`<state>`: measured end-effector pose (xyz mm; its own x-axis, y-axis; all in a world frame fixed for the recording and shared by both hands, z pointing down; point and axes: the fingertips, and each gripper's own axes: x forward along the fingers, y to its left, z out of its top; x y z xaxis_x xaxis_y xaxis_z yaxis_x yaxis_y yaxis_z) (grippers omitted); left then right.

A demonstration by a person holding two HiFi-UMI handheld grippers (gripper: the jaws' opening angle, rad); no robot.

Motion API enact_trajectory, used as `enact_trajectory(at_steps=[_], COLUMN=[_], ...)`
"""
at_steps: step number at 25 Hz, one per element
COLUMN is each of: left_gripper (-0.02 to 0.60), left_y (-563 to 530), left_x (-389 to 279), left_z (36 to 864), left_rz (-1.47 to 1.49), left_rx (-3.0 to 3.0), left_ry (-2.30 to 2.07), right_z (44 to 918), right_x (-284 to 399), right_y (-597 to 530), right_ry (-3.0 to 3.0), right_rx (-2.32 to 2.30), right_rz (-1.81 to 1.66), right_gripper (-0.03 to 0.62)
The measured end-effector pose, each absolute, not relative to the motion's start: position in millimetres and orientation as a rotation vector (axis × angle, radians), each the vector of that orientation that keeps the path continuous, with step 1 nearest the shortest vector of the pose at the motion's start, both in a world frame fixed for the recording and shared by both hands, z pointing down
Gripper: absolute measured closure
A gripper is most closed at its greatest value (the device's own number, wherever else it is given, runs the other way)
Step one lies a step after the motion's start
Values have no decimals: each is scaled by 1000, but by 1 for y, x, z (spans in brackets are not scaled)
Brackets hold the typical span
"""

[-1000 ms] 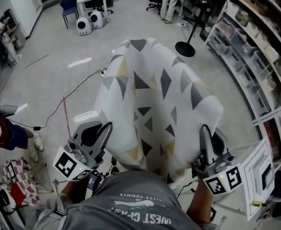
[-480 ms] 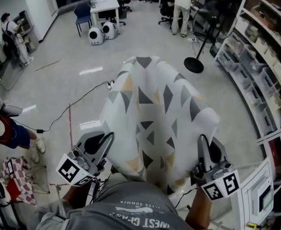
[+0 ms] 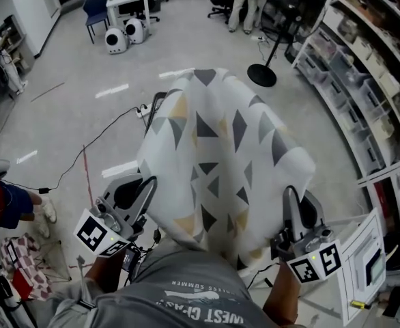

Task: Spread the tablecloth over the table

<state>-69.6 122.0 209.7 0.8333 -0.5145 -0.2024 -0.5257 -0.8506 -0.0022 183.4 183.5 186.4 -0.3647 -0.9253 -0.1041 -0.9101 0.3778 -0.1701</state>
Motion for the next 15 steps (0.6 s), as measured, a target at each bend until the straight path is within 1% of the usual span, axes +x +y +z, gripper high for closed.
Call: enact_trajectory(at_steps=[6,15], left_gripper=[581,581], left_y=[72,-37], left_x=[-63,-112], left_z=[194,182], left_rz=[337,379], left_rx=[-2975,-3034], left_ry=[748,641], right_z=[167,145], right_x=[189,145], right_y=[146,61], right_ry=[2394,2321], right_rx=[-1741,-1880], right_rz=[-91,-68], right_gripper=[580,580])
